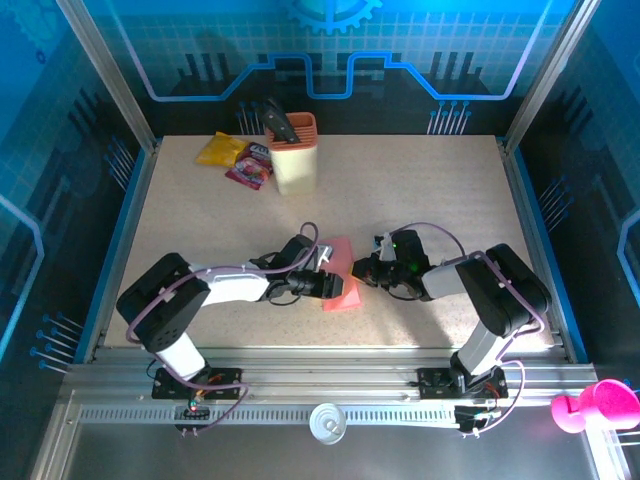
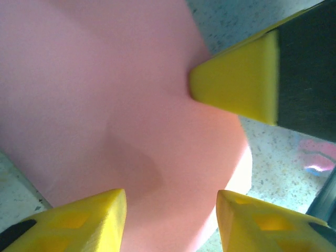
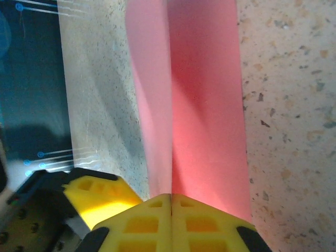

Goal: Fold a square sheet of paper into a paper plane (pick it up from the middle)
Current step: Fold the triangle a second time at the center of the table.

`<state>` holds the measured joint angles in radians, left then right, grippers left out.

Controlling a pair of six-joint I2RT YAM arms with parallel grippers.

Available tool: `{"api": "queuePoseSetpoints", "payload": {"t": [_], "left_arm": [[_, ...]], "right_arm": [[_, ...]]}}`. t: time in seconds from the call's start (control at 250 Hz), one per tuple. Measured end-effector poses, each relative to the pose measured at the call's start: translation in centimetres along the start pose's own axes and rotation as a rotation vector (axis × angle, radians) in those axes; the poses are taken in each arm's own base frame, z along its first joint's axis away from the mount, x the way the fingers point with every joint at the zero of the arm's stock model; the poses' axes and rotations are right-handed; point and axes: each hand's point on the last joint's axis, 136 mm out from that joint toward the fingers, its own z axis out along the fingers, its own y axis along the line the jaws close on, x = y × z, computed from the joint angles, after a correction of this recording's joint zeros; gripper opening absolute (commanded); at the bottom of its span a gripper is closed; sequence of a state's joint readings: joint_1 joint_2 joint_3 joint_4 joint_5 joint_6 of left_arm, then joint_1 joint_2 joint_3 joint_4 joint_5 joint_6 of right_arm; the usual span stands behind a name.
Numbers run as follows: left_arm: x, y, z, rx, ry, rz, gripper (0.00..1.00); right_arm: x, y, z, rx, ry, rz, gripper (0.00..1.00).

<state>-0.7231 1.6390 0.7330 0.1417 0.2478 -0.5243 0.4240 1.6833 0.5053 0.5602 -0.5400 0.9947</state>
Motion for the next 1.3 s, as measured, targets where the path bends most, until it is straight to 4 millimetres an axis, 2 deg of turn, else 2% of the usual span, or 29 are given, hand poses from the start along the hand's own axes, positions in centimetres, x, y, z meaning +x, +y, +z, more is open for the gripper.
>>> {"api": "queuePoseSetpoints", "payload": {"t": [0.228, 0.38, 0.619, 0.731, 0.879, 0.967, 1.135, 1.302], "left_arm": [[-1.1, -1.6, -1.7, 0.015, -0.065, 0.057, 0.56], [0.4, -2.8, -1.6, -0.024, -0.068, 0.150, 0.59], [2.4, -4.6, -1.3, -0.116, -0.112, 0.336, 0.65], [2.4, -4.8, -1.4, -0.188, -0.161, 0.418, 0.69], [3.7, -6.4, -1.3, -0.254, -0.217, 0.569, 0.70], [4.0, -6.2, -0.8, -0.300, -0.238, 0.619, 0.70], [3.8, -4.7, 0.2, -0.393, -0.261, 0.664, 0.71], [3.4, -4.7, 0.7, -0.410, -0.285, 0.689, 0.73]], "right_arm": [[0.2, -0.3, 0.0, 0.018, 0.007, 0.038, 0.00], [0.5, 0.0, -0.4, 0.061, 0.016, 0.060, 0.00], [-0.5, 2.5, -1.3, 0.094, -0.005, 0.043, 0.00], [-0.3, 2.1, -1.4, 0.131, 0.006, 0.059, 0.00], [0.2, 1.7, -1.4, 0.169, 0.022, 0.075, 0.00], [0.4, 1.5, -1.4, 0.180, 0.029, 0.079, 0.00], [0.7, 1.3, -1.5, 0.189, 0.037, 0.085, 0.00], [0.8, 1.2, -1.5, 0.196, 0.041, 0.090, 0.00]]}}
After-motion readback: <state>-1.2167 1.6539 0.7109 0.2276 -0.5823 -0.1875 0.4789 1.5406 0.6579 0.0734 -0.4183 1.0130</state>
